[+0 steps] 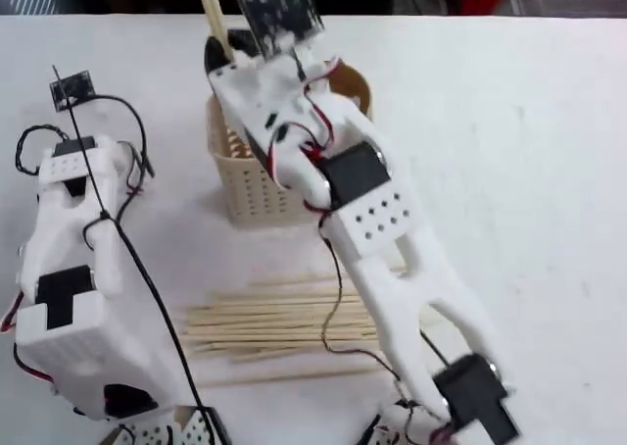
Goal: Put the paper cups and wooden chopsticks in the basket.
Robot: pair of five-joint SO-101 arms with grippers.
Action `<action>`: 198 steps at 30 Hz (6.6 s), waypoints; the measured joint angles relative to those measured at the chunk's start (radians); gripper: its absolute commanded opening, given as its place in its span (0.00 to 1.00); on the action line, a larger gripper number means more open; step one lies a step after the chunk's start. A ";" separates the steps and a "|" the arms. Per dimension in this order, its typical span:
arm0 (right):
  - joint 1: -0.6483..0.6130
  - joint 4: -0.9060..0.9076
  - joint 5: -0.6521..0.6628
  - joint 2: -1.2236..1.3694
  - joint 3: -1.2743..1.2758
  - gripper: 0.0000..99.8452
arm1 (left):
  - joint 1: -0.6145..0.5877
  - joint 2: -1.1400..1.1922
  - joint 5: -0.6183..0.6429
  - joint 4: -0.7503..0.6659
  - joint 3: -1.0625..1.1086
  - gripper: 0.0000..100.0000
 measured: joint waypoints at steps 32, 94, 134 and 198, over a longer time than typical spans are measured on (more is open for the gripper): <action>0.087 0.238 0.008 -0.600 0.594 0.02 | -0.006 0.000 -0.002 0.000 0.000 0.18; -0.072 0.486 0.638 -0.195 0.589 0.02 | -0.005 0.000 -0.002 0.000 0.000 0.18; 0.026 -0.064 0.074 -0.025 0.029 0.04 | -0.005 0.000 -0.002 0.000 0.000 0.18; -0.037 0.218 0.726 0.198 0.749 0.02 | -0.005 0.000 -0.002 -0.043 0.011 0.18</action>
